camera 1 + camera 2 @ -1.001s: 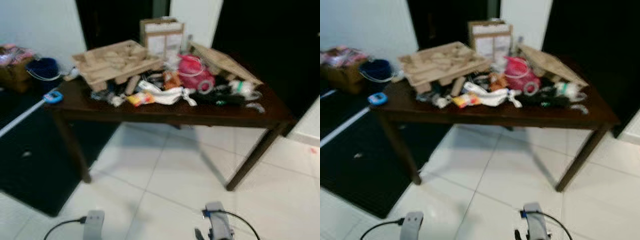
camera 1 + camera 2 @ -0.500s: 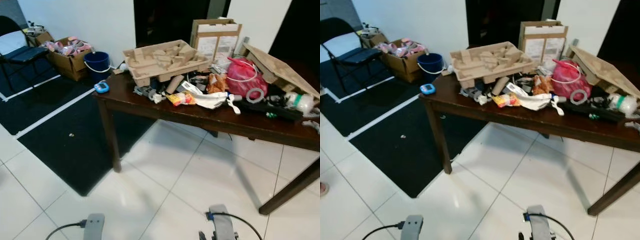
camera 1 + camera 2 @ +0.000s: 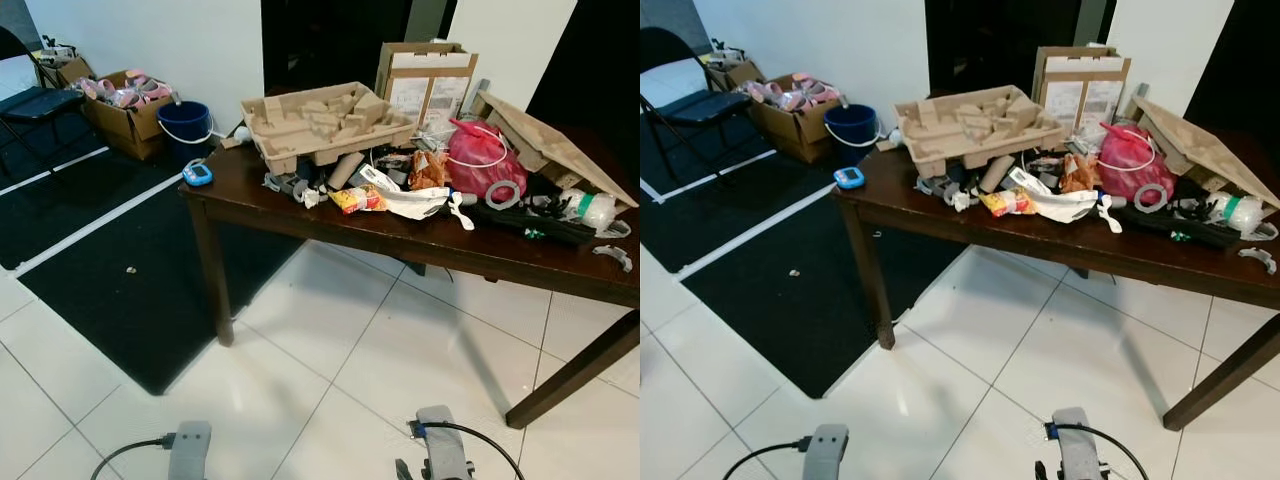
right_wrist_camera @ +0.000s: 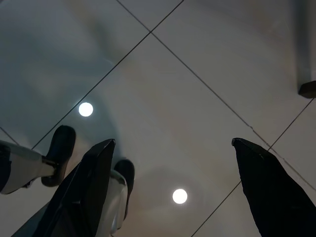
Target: Picking trash to rubbish bin
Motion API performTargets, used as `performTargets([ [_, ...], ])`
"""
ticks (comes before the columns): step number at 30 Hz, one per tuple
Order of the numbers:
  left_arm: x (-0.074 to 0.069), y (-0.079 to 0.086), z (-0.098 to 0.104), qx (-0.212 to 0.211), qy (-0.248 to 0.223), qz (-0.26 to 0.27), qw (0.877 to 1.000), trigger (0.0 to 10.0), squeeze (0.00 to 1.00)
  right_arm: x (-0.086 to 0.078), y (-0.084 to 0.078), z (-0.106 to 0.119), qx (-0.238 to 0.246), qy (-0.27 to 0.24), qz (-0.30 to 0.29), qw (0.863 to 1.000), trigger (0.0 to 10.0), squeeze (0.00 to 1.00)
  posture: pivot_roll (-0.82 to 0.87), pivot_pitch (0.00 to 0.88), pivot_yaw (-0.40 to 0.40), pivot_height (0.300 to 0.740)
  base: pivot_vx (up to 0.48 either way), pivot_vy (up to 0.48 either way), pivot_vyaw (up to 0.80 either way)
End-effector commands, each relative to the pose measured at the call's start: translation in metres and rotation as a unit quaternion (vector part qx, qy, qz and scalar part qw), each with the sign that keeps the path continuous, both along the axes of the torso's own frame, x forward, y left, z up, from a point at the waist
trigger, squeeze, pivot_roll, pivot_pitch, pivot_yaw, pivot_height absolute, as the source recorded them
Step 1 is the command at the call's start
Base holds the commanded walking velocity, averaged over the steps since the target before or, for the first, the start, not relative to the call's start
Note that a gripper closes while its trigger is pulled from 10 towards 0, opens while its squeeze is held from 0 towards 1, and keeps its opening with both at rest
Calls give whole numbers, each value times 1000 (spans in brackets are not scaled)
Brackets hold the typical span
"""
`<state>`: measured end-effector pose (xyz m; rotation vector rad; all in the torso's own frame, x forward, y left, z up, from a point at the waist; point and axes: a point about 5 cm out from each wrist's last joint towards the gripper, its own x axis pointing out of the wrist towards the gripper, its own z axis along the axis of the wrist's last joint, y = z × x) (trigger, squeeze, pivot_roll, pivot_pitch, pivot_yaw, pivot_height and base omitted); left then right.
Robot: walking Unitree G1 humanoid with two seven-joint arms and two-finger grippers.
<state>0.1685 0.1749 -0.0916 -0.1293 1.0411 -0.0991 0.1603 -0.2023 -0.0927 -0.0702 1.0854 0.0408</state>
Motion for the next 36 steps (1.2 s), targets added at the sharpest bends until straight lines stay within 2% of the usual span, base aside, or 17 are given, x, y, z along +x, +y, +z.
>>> performTargets([
  [1,-2,-2,-1,-1,3,-6,1000,10000,0,0,0,0,3,-2,-9,1000,10000,0,-16,37,-26,740,255,0,0],
  [36,-3,-2,-1,-2,4,-17,1000,10000,0,2,5,0,20,-10,-13,1000,10000,0,-16,40,-23,740,287,0,0],
])
